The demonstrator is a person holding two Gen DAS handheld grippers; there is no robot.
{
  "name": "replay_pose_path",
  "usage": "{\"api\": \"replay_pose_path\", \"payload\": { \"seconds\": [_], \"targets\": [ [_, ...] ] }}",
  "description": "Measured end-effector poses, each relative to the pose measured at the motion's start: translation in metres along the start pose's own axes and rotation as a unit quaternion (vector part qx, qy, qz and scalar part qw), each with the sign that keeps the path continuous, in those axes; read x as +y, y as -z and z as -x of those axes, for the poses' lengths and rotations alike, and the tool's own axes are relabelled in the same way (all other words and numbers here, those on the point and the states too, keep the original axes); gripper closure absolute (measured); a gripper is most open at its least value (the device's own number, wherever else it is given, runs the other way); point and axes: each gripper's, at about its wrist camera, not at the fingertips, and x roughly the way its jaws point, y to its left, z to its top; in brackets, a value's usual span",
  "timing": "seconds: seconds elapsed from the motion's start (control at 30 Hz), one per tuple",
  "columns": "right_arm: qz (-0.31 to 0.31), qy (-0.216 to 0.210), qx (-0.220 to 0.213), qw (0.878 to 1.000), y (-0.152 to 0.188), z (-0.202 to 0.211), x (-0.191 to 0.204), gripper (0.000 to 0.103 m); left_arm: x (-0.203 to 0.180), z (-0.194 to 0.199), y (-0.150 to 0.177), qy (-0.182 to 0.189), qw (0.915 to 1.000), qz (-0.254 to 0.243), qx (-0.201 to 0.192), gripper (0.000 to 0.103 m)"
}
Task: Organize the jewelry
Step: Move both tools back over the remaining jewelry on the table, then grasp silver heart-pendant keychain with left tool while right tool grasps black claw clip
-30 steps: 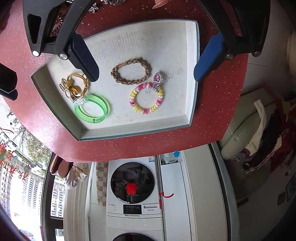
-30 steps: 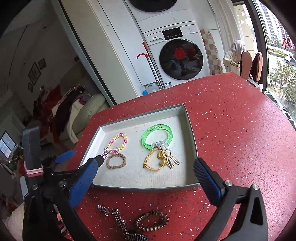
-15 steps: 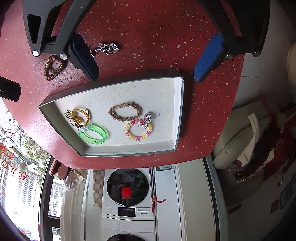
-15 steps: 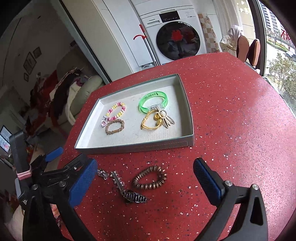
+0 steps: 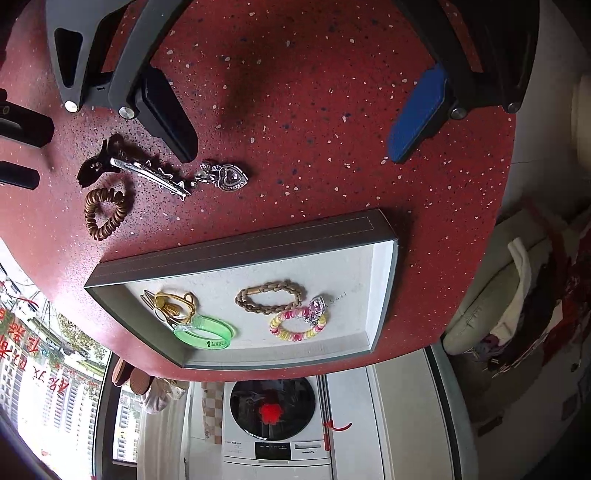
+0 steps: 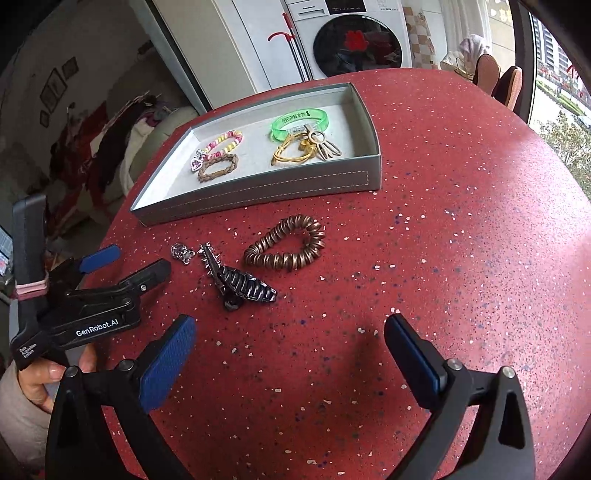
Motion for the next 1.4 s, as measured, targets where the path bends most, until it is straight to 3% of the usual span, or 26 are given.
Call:
{"api": "replay_pose_path", "payload": {
  "seconds": [0.13, 0.2, 0.67, 1.0, 1.07, 1.23, 1.33, 1.37, 1.4],
  "targets": [
    [0.027, 0.004, 0.001, 1.0, 0.001, -0.002, 0.009, 0.015, -0.004, -0.003, -0.003, 0.008, 1.0, 0.003, 0.004, 0.0],
    [0.038, 0.004, 0.003, 0.999, 0.0, -0.005, 0.013, 0.025, -0.006, -0.006, -0.005, 0.01, 0.9999, 0.004, 0.006, 0.0],
    [0.088, 0.001, 0.007, 0.996, -0.009, -0.024, 0.031, 0.03, -0.011, -0.016, -0.008, 0.002, 0.9997, 0.018, 0.017, 0.0],
    [0.121, 0.011, 0.004, 0.993, -0.013, -0.031, 0.041, 0.049, -0.009, -0.018, -0.008, 0.007, 0.9995, 0.026, 0.017, 0.001],
    [0.123, 0.015, 0.003, 0.992, -0.013, -0.031, 0.041, 0.06, -0.011, -0.017, -0.009, 0.015, 0.9994, 0.026, 0.015, 0.008],
    [0.116, 0.018, -0.001, 0.993, -0.013, -0.028, 0.038, 0.064, -0.017, -0.015, -0.011, 0.023, 0.9996, 0.013, 0.013, 0.023],
    [0.111, 0.017, -0.002, 0.994, -0.014, -0.026, 0.037, 0.066, -0.021, -0.013, -0.011, 0.026, 0.9996, 0.005, 0.009, 0.039],
    [0.108, 0.017, -0.003, 0.994, -0.014, -0.025, 0.035, 0.066, -0.022, -0.012, -0.012, 0.029, 0.9996, 0.004, 0.008, 0.05],
    [0.105, 0.015, -0.004, 0.994, -0.015, -0.024, 0.034, 0.067, -0.023, -0.012, -0.012, 0.028, 0.9996, 0.002, 0.008, 0.051]
  ]
}}
